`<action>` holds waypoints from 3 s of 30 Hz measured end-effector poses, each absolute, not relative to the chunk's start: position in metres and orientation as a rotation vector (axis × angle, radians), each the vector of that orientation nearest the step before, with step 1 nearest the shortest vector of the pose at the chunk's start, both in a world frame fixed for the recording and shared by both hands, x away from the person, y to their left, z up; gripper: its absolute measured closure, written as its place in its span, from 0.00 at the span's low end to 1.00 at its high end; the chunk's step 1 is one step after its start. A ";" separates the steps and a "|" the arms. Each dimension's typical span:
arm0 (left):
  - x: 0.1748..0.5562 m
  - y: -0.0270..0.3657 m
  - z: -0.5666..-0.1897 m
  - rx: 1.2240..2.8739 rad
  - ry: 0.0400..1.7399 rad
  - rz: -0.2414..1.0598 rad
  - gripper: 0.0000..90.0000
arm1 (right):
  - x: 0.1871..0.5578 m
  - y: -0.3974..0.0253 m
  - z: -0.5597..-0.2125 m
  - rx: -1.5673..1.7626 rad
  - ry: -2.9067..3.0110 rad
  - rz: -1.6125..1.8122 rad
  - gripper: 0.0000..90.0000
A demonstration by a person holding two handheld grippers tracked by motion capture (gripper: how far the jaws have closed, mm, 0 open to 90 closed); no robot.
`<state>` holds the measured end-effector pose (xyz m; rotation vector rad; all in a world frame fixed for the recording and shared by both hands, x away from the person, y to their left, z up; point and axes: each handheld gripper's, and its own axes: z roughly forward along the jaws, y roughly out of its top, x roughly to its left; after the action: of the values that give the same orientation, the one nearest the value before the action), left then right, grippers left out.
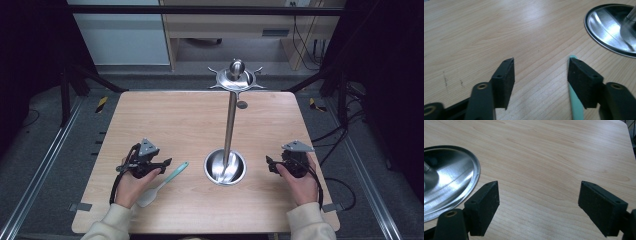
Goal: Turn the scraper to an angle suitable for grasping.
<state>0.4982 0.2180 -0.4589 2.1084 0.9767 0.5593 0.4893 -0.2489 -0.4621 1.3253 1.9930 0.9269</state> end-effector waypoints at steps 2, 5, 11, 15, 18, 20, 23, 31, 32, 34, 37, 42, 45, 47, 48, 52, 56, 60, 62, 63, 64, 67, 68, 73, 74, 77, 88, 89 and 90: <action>0.497 0.215 -0.459 2.138 0.954 0.546 0.61 | 0.489 -0.248 -0.462 1.327 1.991 0.928 0.20; 0.496 0.213 -0.461 2.173 0.889 0.477 0.82 | 0.489 -0.248 -0.463 1.330 2.001 0.920 0.20; 0.493 0.204 -0.462 2.218 0.847 0.454 1.00 | 0.489 -0.247 -0.464 1.331 2.002 0.922 0.20; 0.493 0.199 -0.466 2.264 0.839 0.445 1.00 | 0.488 -0.246 -0.464 1.337 2.010 0.919 0.20; 0.495 0.193 -0.470 2.289 0.831 0.441 1.00 | 0.490 -0.245 -0.465 1.330 2.016 0.916 0.20; 0.496 0.191 -0.472 2.294 0.833 0.441 1.00 | 0.490 -0.244 -0.465 1.333 2.018 0.915 0.20; 0.499 0.186 -0.477 2.323 0.829 0.446 1.00 | 0.490 -0.241 -0.466 1.316 2.032 0.910 0.20; 0.503 0.185 -0.482 2.339 0.834 0.448 1.00 | 0.490 -0.241 -0.466 1.314 2.031 0.914 0.20; 0.503 0.185 -0.483 2.342 0.833 0.444 1.00 | 0.490 -0.241 -0.466 1.314 2.032 0.911 0.20; 0.504 0.184 -0.484 2.345 0.839 0.450 1.00 | 0.490 -0.241 -0.466 1.318 2.030 0.910 0.20; 0.506 0.185 -0.484 2.352 0.839 0.431 1.00 | 0.490 -0.241 -0.466 1.318 2.028 0.911 0.20; 0.503 0.180 -0.485 2.363 0.815 0.433 1.00 | 0.490 -0.242 -0.466 1.312 2.025 0.909 0.20; 0.501 0.177 -0.485 2.370 0.774 0.389 1.00 | 0.490 -0.242 -0.466 1.311 2.025 0.909 0.20; 0.498 0.173 -0.484 2.387 0.721 0.348 1.00 | 0.490 -0.242 -0.466 1.314 2.026 0.910 0.20; 0.496 0.171 -0.483 2.401 0.698 0.343 1.00 | 0.490 -0.241 -0.466 1.316 2.026 0.911 0.20; 0.488 0.168 -0.475 2.423 0.635 0.318 1.00 | 0.490 -0.242 -0.466 1.317 2.026 0.911 0.20; 0.483 0.166 -0.463 2.405 0.650 0.331 1.00 | 0.490 -0.242 -0.465 1.321 2.018 0.914 0.20; 0.484 0.163 -0.456 2.385 0.648 0.300 0.97 | 0.491 -0.244 -0.464 1.323 2.013 0.925 0.19; 0.486 0.156 -0.452 2.458 0.627 0.307 0.92 | 0.489 -0.246 -0.463 1.330 2.004 0.927 0.19; 0.487 0.152 -0.450 2.494 0.621 0.323 0.92 | 0.489 -0.246 -0.463 1.330 2.004 0.927 0.19; 0.489 0.149 -0.447 2.511 0.630 0.316 0.89 | 0.489 -0.247 -0.463 1.319 2.005 0.927 0.19; 0.495 0.141 -0.438 2.550 0.651 0.303 0.76 | 0.490 -0.247 -0.463 1.323 2.006 0.930 0.19; 0.497 0.139 -0.436 2.553 0.664 0.303 0.75 | 0.490 -0.247 -0.463 1.323 2.008 0.930 0.18; 0.509 0.132 -0.439 2.639 0.721 0.216 0.64 | 0.491 -0.248 -0.463 1.328 2.003 0.935 0.17; 0.512 0.131 -0.440 2.642 0.740 0.200 0.64 | 0.491 -0.248 -0.463 1.337 2.001 0.937 0.17; 0.517 0.127 -0.442 2.640 0.775 0.169 0.65 | 0.489 -0.249 -0.462 1.351 1.992 0.940 0.17; 0.525 0.117 -0.454 2.715 0.788 0.123 0.65 | 0.490 -0.250 -0.463 1.348 1.994 0.942 0.17; 0.525 0.116 -0.455 2.723 0.789 0.116 0.64 | 0.490 -0.250 -0.463 1.345 1.996 0.941 0.17; 0.526 0.115 -0.456 2.736 0.789 0.104 0.64 | 0.490 -0.250 -0.463 1.345 1.997 0.942 0.17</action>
<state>0.5256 0.1148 -0.4561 2.7364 0.7885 0.1042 0.4897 -0.2500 -0.4626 1.3454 1.9966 0.9419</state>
